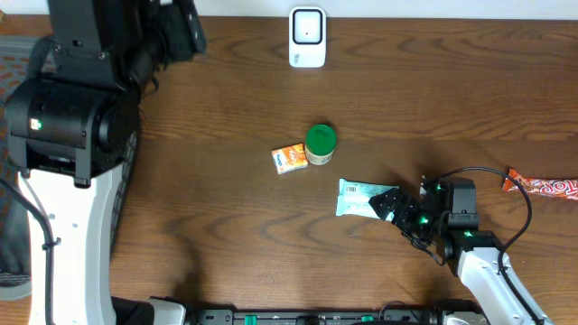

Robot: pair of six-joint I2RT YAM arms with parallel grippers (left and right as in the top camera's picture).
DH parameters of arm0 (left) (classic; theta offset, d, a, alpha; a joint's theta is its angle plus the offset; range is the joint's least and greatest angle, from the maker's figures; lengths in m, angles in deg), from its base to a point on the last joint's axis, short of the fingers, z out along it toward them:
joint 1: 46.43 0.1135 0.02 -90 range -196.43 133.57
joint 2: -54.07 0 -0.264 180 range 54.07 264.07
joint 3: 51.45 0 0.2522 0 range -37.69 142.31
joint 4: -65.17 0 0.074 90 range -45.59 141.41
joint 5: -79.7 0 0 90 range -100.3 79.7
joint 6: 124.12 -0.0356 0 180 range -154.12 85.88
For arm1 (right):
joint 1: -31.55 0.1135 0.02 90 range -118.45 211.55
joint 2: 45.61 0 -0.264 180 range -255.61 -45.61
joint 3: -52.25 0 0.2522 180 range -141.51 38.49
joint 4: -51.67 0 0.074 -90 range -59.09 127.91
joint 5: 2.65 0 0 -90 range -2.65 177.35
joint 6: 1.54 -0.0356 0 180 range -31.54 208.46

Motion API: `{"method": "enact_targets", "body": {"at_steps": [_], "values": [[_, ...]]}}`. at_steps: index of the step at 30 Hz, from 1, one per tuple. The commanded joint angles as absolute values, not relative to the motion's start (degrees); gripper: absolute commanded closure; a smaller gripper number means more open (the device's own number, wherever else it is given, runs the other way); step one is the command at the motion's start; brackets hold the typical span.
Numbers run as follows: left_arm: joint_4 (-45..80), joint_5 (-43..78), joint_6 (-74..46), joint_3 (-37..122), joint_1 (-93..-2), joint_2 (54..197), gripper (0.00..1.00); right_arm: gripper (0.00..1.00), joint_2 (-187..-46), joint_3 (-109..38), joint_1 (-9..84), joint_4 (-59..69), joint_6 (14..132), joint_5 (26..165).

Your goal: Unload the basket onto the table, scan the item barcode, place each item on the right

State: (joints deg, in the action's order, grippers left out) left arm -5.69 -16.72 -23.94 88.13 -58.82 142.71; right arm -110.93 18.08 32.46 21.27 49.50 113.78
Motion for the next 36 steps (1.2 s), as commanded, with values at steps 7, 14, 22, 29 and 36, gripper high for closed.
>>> {"method": "enact_targets", "body": {"at_steps": [7, 14, 22, 29, 36], "values": [[1.48, -22.09, -42.81, 88.0, -58.6, 141.18, 0.18, 0.01, -111.67, 17.04, 32.29, 20.96, 54.92, 109.85], [2.27, -35.51, -43.11, 88.0, -58.6, 141.18, 0.18, 0.01, -111.67, 13.76, 32.26, 15.1, 57.3, 106.18], [2.81, -37.39, -43.33, 84.31, -58.6, 139.43, 0.18, 0.01, -111.69, 8.07, 30.65, 9.07, 61.37, 105.46], [8.82, -38.03, -45.01, 73.25, -58.6, 133.18, 0.18, 0.01, -112.24, 7.18, 26.67, 7.69, 65.26, 107.64], [16.23, -38.03, -45.06, 62.06, -58.6, 125.9, 0.18, 0.01, -117.2, 3.4, 23.74, 7.63, 70.81, 112.58]]}}
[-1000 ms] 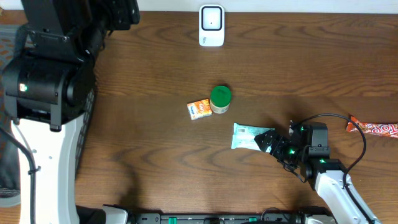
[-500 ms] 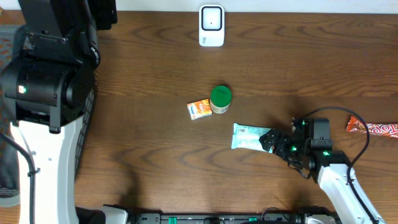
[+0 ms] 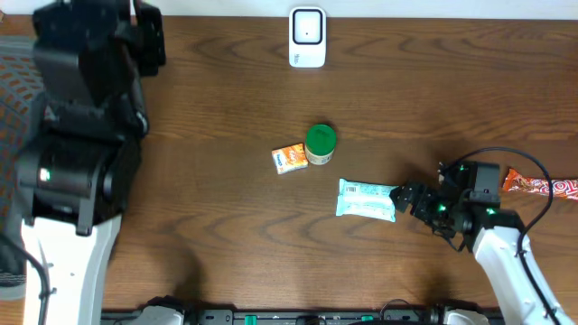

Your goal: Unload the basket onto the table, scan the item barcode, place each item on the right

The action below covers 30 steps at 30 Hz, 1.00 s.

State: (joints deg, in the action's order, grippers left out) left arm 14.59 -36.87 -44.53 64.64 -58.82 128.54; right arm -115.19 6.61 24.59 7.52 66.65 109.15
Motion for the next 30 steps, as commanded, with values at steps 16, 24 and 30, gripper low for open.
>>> {"method": "enact_targets", "body": {"at_steps": [16, 24, 30], "values": [[17.83, -38.0, -45.01, 58.65, -58.6, 121.4, 0.18, 0.01, -131.74, -3.88, 23.76, 4.44, 78.35, 115.12], [18.99, -38.0, -45.01, 56.38, -58.6, 121.4, 0.18, 0.01, -139.39, -11.75, 24.44, -1.07, 88.77, 118.53], [19.01, -38.0, -45.01, 56.27, -58.6, 121.42, 0.18, 0.01, -146.32, -14.94, 26.14, -3.43, 97.47, 119.27]]}}
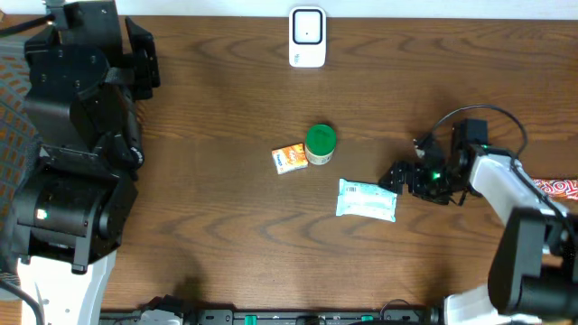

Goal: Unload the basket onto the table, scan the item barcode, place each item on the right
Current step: 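Close the right gripper on the wipes pack and lift it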

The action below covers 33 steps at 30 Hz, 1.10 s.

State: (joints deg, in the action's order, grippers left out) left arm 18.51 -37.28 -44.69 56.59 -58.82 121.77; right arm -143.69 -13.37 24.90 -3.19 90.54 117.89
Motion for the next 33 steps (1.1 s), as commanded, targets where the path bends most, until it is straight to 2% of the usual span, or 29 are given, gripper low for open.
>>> {"method": "enact_targets", "body": {"at_steps": [1, 13, 21, 27, 33], "values": [[19.01, -38.0, -45.01, 56.27, -58.6, 121.42, 0.18, 0.01, -147.43, -15.6, 26.54, -3.89, 99.18, 119.4], [19.01, -38.0, -45.01, 56.27, -58.6, 121.42, 0.18, 0.03, -154.47, -17.98, 31.48, -8.13, 113.41, 118.68], [19.21, -38.0, -45.04, 56.27, -58.6, 121.29, 0.18, 0.19, -154.49, -18.09, 36.48, -11.23, 114.48, 109.3], [19.42, -38.0, -45.04, 56.27, -58.6, 120.59, 0.18, 0.36, -154.49, -17.96, 36.92, -14.32, 114.19, 104.8], [19.42, -38.0, -45.01, 56.27, -58.6, 118.71, 0.18, 0.38, -154.49, -16.8, 36.92, -14.6, 111.9, 102.83]]}}
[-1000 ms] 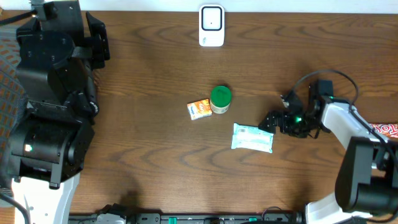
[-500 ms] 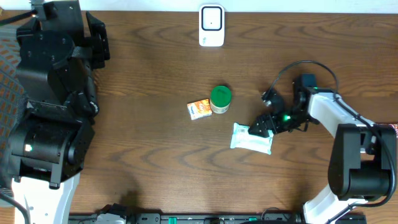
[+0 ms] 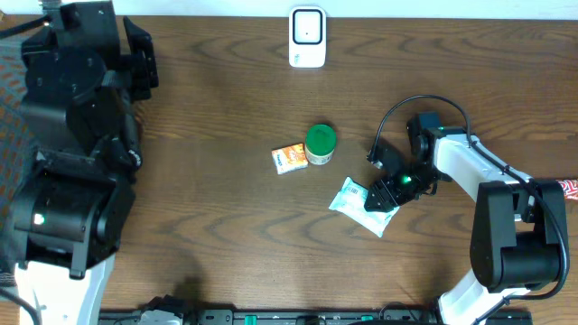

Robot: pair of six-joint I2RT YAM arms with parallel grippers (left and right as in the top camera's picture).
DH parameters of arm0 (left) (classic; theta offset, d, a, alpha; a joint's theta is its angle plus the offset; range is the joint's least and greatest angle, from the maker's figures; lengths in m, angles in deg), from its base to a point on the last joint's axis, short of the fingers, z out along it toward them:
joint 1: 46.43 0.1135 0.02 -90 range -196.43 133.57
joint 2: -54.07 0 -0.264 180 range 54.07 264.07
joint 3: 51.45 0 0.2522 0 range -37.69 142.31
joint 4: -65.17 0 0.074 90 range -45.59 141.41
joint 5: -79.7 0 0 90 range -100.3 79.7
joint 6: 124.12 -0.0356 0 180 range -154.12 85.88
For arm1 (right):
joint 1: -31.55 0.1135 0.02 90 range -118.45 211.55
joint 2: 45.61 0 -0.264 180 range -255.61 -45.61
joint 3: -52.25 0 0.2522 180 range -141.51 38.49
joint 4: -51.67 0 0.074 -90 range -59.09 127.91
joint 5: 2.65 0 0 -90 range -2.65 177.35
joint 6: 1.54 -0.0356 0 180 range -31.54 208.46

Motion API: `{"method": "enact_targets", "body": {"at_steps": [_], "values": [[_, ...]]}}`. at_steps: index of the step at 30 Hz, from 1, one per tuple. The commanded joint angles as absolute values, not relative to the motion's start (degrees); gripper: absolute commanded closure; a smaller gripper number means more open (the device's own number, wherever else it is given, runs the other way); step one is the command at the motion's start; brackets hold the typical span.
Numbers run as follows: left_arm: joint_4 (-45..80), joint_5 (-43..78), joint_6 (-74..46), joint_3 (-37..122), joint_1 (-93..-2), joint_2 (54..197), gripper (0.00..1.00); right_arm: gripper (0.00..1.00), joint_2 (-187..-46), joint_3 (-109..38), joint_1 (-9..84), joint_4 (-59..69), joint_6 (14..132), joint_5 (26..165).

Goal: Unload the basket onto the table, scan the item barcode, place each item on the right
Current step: 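Close the right gripper on the wipes pack and lift it, then carry the wipes pack up toward the white scanner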

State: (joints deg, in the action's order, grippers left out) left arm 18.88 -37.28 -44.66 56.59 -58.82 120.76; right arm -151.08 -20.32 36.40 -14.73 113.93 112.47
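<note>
A light teal packet (image 3: 359, 204) with a printed label lies tilted on the brown table, right of centre. My right gripper (image 3: 383, 193) sits over the packet's upper right end and looks shut on it, with its arm (image 3: 461, 161) bent in from the right. The white barcode scanner (image 3: 307, 38) stands at the far middle edge. My left arm (image 3: 77, 153) fills the left side. Its gripper (image 3: 137, 56) is a dark mass at the top left, with the jaws not readable.
A green-lidded jar (image 3: 320, 143) and a small orange box (image 3: 289, 158) stand side by side mid-table, just left of the packet. A red candy bar (image 3: 570, 188) shows at the right edge. The right arm's black cable (image 3: 424, 101) loops above the wrist.
My right gripper was just off the packet's upper right corner and is now on its right end. The packet lay level and is now turned on a slant, shifted slightly left. The left arm barely moved.
At first my right gripper was at the level packet's right end. It then stood just off that end, then at the upper right corner, as the arm swung to the far side. It is now on the slanted packet. The left arm shifted left.
</note>
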Motion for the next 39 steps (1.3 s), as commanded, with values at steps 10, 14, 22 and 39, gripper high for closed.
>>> {"method": "enact_targets", "body": {"at_steps": [10, 14, 22, 39], "values": [[19.38, -37.98, -44.99, 56.27, -58.6, 116.68, 0.18, 0.99, -154.49, -12.14, 36.9, -9.57, 103.35, 102.83], [19.38, -37.98, -45.01, 56.27, -58.6, 116.68, 0.18, 0.99, -154.47, -12.21, 36.9, -7.28, 101.12, 102.81], [18.96, -37.98, -44.99, 56.22, -58.6, 116.81, 0.18, 0.99, -153.44, -24.78, 36.9, -12.02, 101.34, 101.96], [18.31, -38.0, -45.01, 56.22, -58.6, 118.6, 0.18, 0.99, -135.02, -37.19, 41.2, -18.16, 110.83, 114.02]]}}
